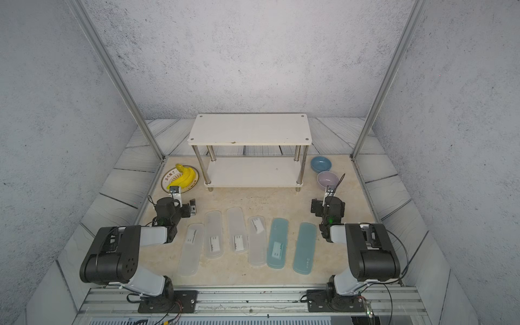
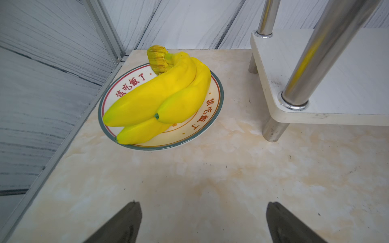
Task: Place the pencil cases on the shelf according to color
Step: Pick up the pencil case from the center of the board.
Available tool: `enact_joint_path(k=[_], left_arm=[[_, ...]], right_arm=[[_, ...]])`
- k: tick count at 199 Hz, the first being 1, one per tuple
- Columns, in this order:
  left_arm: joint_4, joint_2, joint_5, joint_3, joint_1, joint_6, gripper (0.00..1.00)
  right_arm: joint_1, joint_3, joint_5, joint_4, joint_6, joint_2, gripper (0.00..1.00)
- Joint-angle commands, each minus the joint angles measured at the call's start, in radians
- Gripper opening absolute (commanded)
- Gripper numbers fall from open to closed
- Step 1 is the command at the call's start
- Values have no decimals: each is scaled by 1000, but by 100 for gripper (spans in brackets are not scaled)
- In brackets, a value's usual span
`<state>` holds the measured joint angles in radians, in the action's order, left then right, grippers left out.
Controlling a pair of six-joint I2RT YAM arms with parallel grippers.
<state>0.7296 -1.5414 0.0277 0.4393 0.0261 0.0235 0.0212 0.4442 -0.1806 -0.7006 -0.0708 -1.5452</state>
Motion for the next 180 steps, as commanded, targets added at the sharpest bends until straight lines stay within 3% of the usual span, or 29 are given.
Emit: enact_joint_path(k=[1, 173, 180], left_arm=[[3, 11, 5, 18, 3, -6, 99], [33, 26, -12, 17, 3, -2, 99], [-53, 67, -31, 40, 3, 2, 99]], right_arm=[[3, 15, 9, -12, -1, 18, 100], [3, 11, 9, -16, 0, 20, 100], [2, 16, 8, -23, 5, 21, 100]])
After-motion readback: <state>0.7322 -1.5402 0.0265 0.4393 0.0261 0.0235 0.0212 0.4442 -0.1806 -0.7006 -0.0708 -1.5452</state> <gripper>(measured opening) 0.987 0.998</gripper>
